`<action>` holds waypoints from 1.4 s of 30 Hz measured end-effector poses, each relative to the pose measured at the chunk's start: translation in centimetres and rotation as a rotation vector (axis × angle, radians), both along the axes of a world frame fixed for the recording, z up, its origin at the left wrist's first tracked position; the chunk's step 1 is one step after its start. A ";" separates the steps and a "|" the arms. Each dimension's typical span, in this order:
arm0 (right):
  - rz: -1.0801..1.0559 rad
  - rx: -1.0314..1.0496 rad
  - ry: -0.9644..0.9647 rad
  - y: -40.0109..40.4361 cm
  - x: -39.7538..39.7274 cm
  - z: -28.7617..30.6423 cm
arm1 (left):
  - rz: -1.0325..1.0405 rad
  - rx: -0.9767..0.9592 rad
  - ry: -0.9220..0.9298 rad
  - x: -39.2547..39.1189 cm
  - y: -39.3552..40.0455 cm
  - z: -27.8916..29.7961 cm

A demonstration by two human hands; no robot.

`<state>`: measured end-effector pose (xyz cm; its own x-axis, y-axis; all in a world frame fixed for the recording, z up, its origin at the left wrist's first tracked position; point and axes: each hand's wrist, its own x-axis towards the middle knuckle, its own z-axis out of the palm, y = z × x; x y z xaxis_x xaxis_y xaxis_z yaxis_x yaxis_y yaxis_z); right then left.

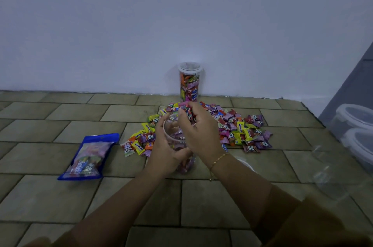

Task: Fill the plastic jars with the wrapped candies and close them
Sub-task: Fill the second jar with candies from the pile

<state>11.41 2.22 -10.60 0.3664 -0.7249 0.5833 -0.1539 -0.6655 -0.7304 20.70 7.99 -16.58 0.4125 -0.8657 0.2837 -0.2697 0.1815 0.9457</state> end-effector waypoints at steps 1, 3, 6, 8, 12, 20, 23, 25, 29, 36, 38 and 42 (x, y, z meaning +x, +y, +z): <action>-0.002 -0.022 0.010 0.0 0.1 -0.3 | -0.001 -0.006 -0.002 0.1 0.0 -0.1; -0.004 -0.066 0.052 -0.1 0.1 -0.8 | -0.006 -0.010 -0.005 0.2 0.0 -0.3; 0.025 -0.131 0.071 0.1 -0.5 -1.0 | -0.003 -0.018 -0.010 0.1 0.1 -0.1; 0.061 -0.161 0.047 0.2 -0.7 -1.0 | -0.012 -0.025 -0.003 -0.1 0.0 0.0; 0.071 -0.196 0.060 -0.1 -0.6 -1.4 | -0.005 -0.033 -0.010 -0.2 0.0 0.0; 0.113 -0.113 -0.071 -0.1 -1.4 -1.9 | 0.036 -0.065 -0.019 -0.7 0.1 -0.5; -0.006 -0.072 -0.154 -0.7 -2.6 -3.2 | 0.006 0.008 -0.055 -0.5 0.2 -1.9; -0.147 -0.067 -0.097 -2.1 -3.7 -4.3 | 0.019 0.074 -0.042 -0.7 0.5 -3.0; -0.214 0.123 0.397 -5.9 -6.4 -6.7 | 0.063 0.111 -0.025 -1.2 0.2 -4.0; -0.122 0.002 1.109 -7.5 -7.1 -7.9 | 0.128 0.124 -0.080 -1.1 -0.5 -4.2; -0.118 -0.027 1.181 -7.8 -6.5 -8.2 | 0.130 0.111 -0.089 -1.2 -0.5 -4.2; -0.122 -0.022 1.268 -8.4 -5.7 -8.7 | 0.131 0.108 -0.087 -1.1 -0.5 -4.3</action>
